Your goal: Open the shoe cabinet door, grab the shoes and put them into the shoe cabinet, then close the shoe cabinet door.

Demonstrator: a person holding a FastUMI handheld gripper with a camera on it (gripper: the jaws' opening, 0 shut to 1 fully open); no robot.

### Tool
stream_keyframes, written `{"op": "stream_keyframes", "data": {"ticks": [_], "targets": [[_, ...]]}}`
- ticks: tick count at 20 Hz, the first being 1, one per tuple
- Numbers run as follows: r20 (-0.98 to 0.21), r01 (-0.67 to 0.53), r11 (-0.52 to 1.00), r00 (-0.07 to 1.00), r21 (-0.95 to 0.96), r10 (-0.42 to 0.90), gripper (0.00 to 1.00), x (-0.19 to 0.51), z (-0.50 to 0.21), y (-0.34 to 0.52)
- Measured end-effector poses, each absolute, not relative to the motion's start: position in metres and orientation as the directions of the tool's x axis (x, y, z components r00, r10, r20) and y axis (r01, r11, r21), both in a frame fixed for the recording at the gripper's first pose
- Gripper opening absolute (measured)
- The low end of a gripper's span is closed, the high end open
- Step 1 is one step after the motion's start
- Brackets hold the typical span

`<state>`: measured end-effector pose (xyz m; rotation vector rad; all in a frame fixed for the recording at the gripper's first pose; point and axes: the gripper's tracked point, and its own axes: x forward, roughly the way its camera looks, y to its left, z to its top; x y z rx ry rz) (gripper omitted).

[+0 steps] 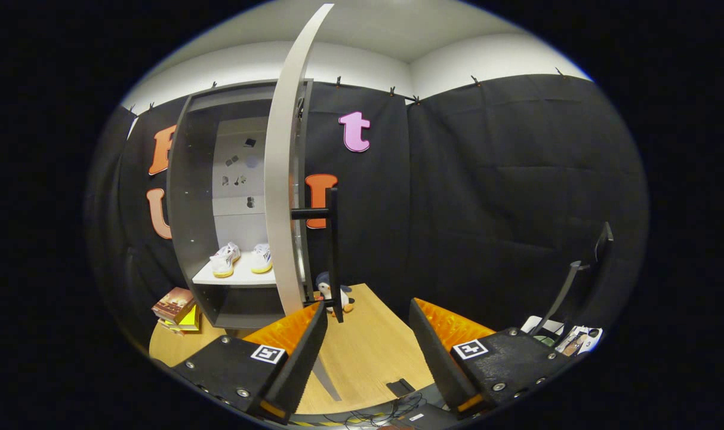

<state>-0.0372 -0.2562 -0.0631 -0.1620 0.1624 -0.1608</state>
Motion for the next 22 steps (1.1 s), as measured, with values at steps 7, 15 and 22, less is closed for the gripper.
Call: {"op": "stream_keyframes", "data": {"ticks": [7, 15, 22], "targets": [[-0.133, 0.066, 0.97, 0.986, -0.235, -0.099, 0.84, -0.045, -0.069, -0.185], [-0.139, -0.124, 0.959, 0.986, -0.253, 0.091, 0.86, -0.018, -0.084, -0.057], [-0.138, -0.28, 0.946, 0.956, -0.162, 0.259, 0.93, 0.05, -0.092, 0.061]]}}
